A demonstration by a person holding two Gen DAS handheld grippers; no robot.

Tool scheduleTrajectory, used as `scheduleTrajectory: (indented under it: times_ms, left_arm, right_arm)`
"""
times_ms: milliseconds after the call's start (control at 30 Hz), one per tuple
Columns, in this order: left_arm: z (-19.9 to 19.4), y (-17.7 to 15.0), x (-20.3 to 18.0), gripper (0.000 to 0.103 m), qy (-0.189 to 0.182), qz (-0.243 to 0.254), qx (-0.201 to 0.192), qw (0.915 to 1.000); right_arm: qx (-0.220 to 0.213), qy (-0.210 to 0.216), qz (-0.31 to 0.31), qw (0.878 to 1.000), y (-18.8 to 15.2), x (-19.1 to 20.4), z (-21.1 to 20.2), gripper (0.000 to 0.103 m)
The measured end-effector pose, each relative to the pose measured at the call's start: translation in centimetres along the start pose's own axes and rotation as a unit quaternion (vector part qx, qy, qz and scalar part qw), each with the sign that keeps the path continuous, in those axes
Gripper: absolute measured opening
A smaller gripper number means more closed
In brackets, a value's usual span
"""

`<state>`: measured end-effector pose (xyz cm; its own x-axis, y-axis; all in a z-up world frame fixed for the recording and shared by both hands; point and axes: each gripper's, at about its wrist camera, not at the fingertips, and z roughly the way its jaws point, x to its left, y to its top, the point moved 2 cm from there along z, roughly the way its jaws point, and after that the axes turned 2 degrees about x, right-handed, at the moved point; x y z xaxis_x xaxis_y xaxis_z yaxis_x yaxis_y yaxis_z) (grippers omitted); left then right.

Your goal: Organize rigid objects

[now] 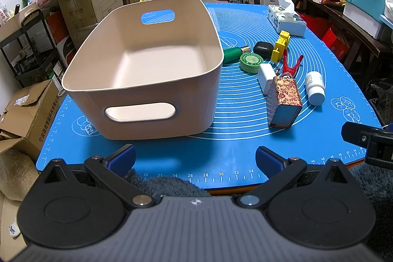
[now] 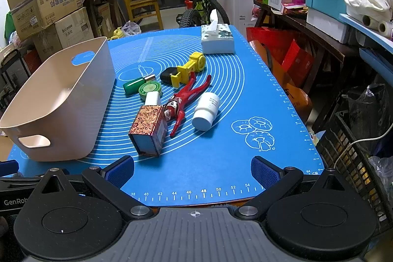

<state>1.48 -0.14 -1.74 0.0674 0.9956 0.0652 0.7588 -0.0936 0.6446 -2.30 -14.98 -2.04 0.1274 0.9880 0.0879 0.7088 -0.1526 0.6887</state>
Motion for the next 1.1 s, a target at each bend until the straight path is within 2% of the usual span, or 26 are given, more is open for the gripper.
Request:
scheduleTrajectory:
  times_ms: [1100]
  left_arm:
    - [0.37, -0.44, -0.37, 0.103, -0.001, 0.000, 0.002, 1.0000]
  right_arm:
    - [-0.008, -0.001, -0.004, 1.000, 0.16, 0.17, -0.28, 0.101]
